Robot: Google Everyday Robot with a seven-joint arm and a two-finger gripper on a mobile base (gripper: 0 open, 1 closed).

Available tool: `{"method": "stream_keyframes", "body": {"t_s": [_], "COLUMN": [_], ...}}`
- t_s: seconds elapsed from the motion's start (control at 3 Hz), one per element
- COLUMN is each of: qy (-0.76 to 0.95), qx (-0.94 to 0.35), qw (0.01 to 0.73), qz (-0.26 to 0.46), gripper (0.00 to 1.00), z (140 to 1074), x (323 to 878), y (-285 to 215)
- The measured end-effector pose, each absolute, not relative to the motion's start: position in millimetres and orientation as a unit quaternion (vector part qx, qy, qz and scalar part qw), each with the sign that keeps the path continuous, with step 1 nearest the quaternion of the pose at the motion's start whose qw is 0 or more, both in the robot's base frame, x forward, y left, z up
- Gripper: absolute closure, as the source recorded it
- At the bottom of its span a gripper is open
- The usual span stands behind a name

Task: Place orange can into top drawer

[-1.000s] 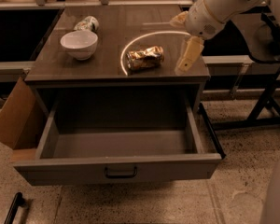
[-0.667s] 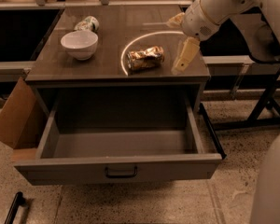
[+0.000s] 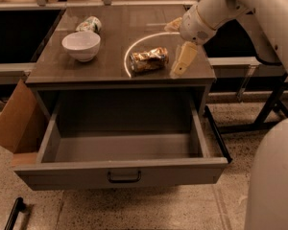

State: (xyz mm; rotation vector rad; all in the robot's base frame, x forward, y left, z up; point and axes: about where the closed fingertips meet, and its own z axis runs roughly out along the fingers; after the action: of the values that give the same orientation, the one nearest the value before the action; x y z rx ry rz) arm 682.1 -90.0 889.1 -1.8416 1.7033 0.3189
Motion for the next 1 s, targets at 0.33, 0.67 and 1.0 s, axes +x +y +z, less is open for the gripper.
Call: {"method": "stream_keyframes", "body": {"t_s": [0.33,0.67,1.0], "qy": [0.642,0.643,0.644], "qx": [-0.696,-0.701,-0.707], "qw": [0.296,0.281,0.259], "qz": [0.125,0.131,0.135], "gripper": [0.0,0.0,0.0], "z": [880.8,871.0,862.6], "x": [685.0,688.7,694.2], "y": [-84.1,-74.2,-63.5]}}
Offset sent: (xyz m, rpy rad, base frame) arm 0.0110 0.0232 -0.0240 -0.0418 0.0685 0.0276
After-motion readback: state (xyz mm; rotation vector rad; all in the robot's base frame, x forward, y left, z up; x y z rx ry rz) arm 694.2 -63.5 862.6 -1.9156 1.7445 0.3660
